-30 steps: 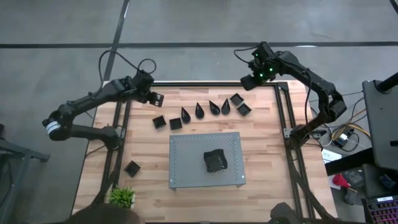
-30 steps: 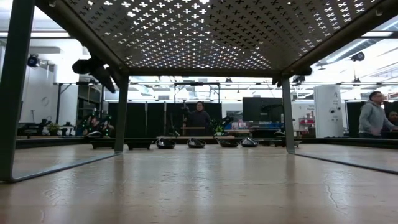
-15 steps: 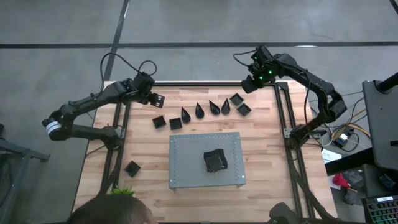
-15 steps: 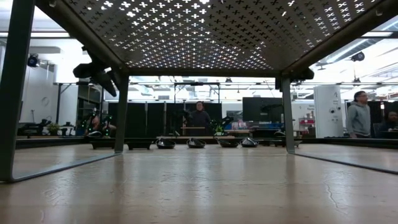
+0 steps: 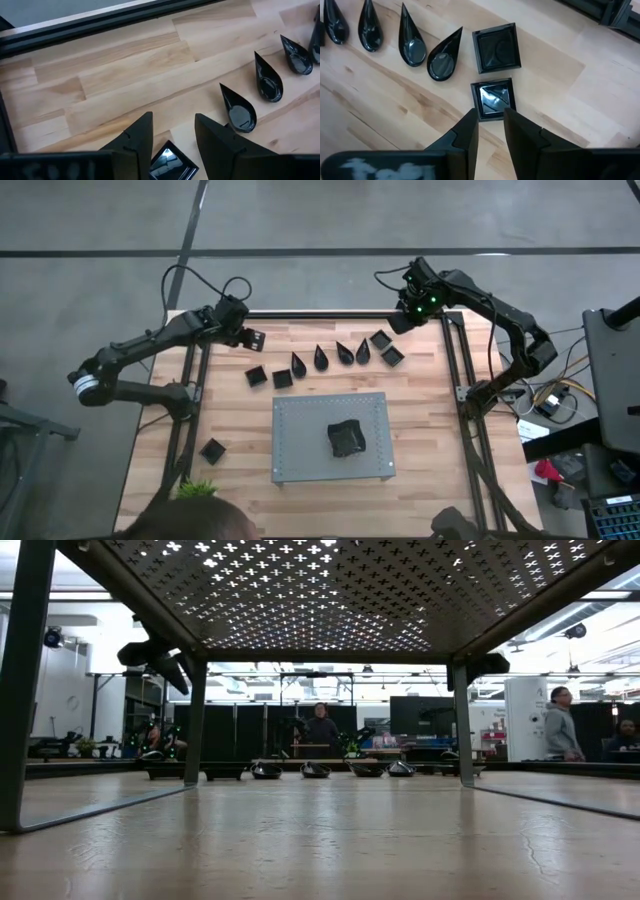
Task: Pick & Place Mini shaped plates
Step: Put the square plate on the shelf
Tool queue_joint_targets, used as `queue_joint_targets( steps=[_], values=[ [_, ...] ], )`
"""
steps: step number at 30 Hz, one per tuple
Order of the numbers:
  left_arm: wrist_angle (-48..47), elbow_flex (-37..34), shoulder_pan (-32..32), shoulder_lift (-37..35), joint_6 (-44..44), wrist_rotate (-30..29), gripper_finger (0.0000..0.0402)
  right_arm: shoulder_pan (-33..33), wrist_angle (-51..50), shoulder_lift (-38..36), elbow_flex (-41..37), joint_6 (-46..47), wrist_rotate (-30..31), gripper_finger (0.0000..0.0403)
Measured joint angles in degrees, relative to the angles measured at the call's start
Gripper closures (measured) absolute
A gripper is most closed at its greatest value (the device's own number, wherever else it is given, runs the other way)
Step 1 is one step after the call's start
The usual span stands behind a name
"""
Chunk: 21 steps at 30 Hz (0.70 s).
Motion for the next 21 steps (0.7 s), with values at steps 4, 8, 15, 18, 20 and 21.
queue_joint_targets(
  steps=[4,8,15,18,20,21],
  values=[
    [0.1,0.0,0.0,0.0,-0.9,0.0,0.0264,0.0,0.1,0.0,-0.1,0.2,0.0,0.0320],
    [0.6,0.0,0.0,0.0,-1.5,0.0,0.0264,0.0,0.3,0.0,-0.6,0.0,0.0,0.0323],
    [5.2,0.0,0.0,0.0,-6.2,1.7,0.0264,0.0,0.3,0.6,-2.0,1.9,-0.6,0.0323],
    [8.8,0.0,0.0,0.0,-8.4,5.2,0.0264,-0.2,0.4,1.4,-2.6,2.0,-1.0,0.0323],
    [10.9,0.0,0.0,0.0,-9.9,7.9,0.0264,-0.4,1.2,1.9,-3.1,3.0,-2.0,0.0322],
    [11.5,0.0,0.0,0.0,-10.7,9.2,0.0264,-0.5,1.4,2.2,-3.5,3.5,-2.1,0.0319]
  ],
)
